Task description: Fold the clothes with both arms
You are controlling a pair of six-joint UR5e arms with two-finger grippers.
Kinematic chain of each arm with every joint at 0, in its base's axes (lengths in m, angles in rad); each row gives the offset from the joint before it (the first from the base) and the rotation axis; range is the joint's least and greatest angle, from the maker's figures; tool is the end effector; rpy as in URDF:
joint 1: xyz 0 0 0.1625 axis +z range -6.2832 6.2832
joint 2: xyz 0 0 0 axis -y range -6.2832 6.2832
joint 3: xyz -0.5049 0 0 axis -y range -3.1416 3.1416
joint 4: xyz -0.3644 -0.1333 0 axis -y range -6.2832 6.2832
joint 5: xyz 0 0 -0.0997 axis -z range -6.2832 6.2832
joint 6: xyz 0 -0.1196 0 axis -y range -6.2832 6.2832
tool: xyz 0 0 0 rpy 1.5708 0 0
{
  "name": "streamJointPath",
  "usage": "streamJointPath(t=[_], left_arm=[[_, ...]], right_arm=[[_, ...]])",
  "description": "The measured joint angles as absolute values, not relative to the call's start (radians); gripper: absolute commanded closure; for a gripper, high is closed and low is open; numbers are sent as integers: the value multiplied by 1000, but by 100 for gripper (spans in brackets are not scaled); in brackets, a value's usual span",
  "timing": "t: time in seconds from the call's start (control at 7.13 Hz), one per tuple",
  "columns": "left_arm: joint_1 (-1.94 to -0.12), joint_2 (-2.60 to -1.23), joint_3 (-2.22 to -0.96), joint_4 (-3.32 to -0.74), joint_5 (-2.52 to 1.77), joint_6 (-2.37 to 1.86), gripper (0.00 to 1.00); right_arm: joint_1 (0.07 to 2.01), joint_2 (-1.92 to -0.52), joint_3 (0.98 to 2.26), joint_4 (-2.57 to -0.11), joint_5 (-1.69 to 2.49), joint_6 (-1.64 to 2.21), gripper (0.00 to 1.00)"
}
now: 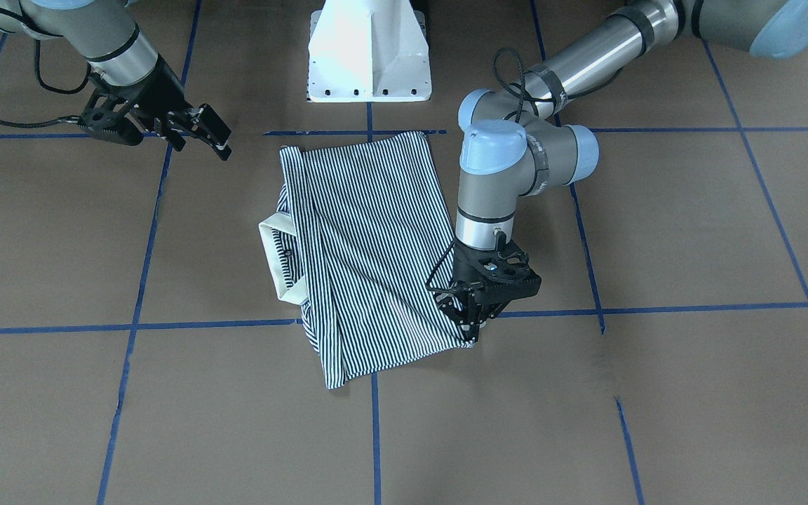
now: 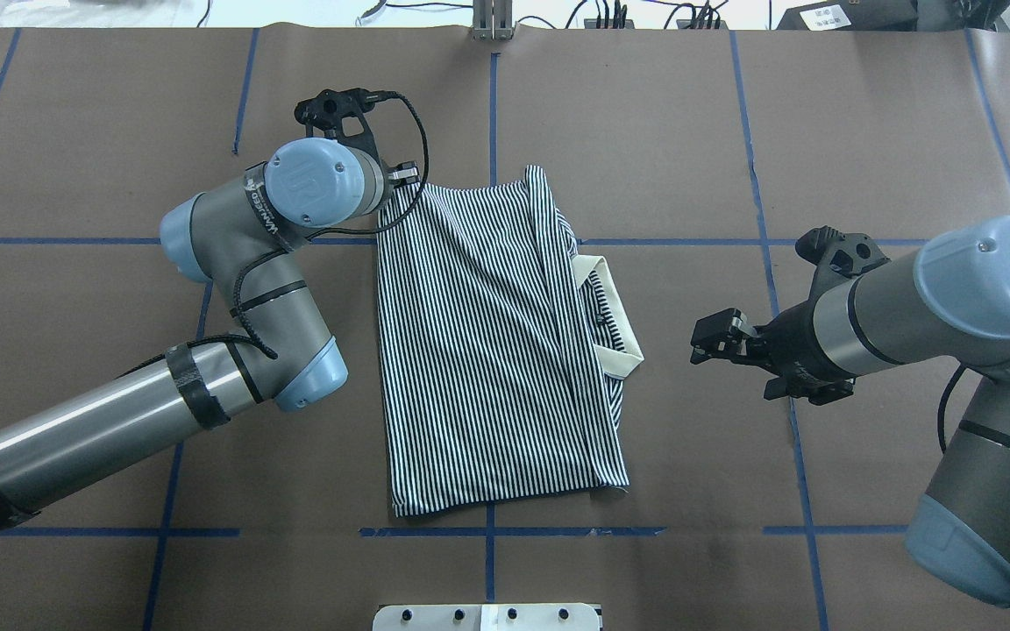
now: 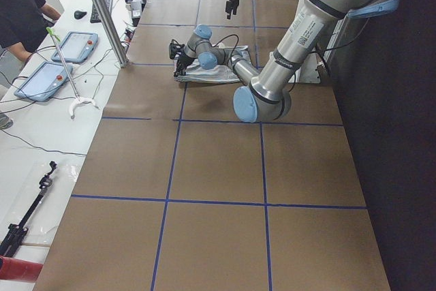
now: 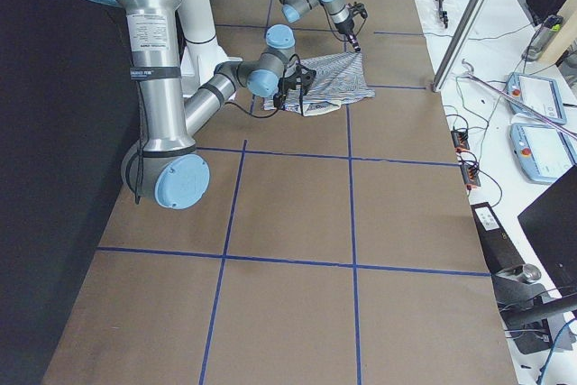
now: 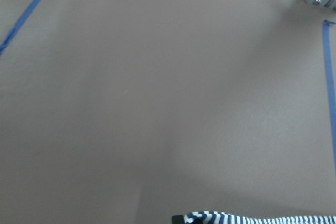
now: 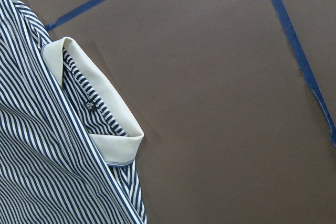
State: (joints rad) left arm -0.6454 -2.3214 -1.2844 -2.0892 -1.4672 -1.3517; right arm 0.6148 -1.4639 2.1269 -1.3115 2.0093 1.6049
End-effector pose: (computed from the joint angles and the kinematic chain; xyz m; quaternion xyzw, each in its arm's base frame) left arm 0.5710 -0.6123 0.3516 0.2388 0.4087 -0.2101 0.8554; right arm -0.3507 -0.3486 0.4262 -0.0623 -0.4719 0.1869 0.8594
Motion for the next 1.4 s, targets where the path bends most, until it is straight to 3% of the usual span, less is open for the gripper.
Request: streamJointPath(t=[0.14, 0.28, 0.42, 0.98, 1.4], left_arm=[[-654, -2342, -1233, -2148, -1441, -1319, 100], [-667, -2357, -1203, -2172, -1422, -1279, 9], [-676, -2365, -1175, -2193, -1404, -1250, 0], [-730, -2376, -1119, -2266, -1419, -1203, 0], [-774, -2344, -1239, -2134, -1642, -1181, 0]], right_arm=[[615, -1463, 2127, -1312, 2007, 1606, 0], [615, -1462, 2127, -1312, 2007, 1606, 0], [615, -1462, 2128, -1312, 2007, 1607, 0], [613, -1444, 2113, -1315, 1971, 1605, 0], [599, -1340, 2039, -1358, 1947, 1596, 0]])
